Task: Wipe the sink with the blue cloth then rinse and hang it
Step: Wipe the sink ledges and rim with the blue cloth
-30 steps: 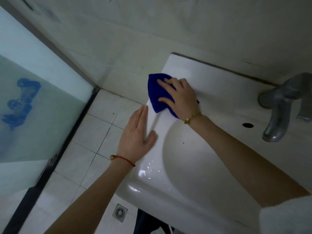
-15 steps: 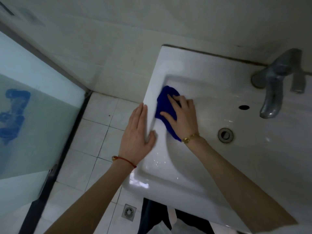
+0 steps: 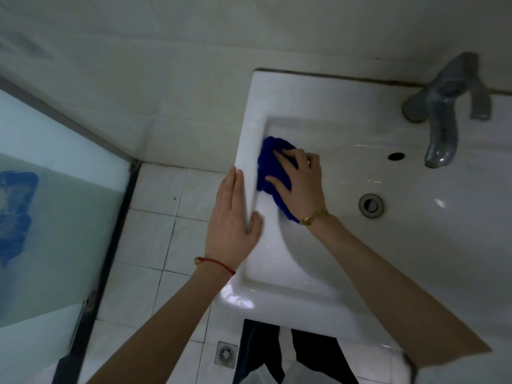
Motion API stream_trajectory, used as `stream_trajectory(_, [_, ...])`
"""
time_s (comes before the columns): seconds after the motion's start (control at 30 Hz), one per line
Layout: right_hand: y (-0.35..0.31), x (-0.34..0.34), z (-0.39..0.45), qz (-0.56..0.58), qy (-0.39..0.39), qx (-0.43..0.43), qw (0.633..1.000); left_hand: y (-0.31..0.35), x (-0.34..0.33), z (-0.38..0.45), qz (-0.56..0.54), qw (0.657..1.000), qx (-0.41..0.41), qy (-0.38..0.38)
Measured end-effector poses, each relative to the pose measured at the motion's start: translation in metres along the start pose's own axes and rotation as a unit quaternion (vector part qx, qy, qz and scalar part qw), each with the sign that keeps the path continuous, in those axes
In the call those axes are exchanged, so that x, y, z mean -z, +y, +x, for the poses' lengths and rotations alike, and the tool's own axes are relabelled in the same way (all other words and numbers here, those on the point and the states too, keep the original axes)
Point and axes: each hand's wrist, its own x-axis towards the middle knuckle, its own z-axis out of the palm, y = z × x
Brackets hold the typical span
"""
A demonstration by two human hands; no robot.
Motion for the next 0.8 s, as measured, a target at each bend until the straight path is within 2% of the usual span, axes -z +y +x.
stream_trajectory(0.1, [0.005,0.005,0.009,0.015,-0.02,0.026,0.999,0.0,0.0,0.001,0.008,1.0,-0.007,0.002])
stream_trajectory(0.2, [0.02,0.014,0.035,-0.037,-0.04,0.087,0.995,0.001,-0.001,0.003,0.023,1.0,-0.005,0.0])
stream_trajectory(0.33, [0.041,0.027,0.053,-0.084,-0.053,0.112,0.989,0.003,0.001,0.004,0.032,0.999,-0.004,0.003])
stream_trajectory(0.5, [0.067,0.045,0.04,-0.118,-0.022,0.105,0.987,0.01,0.005,0.028,0.029,0.999,-0.011,0.02])
stream_trajectory(0.7, [0.079,0.08,0.062,-0.15,0.07,0.1,0.981,0.012,-0.006,0.067,0.044,0.999,0.004,0.012])
stream_trajectory(0.8, [0.069,0.068,0.106,-0.185,0.047,0.099,0.977,0.011,-0.011,0.077,0.057,0.998,0.017,0.01])
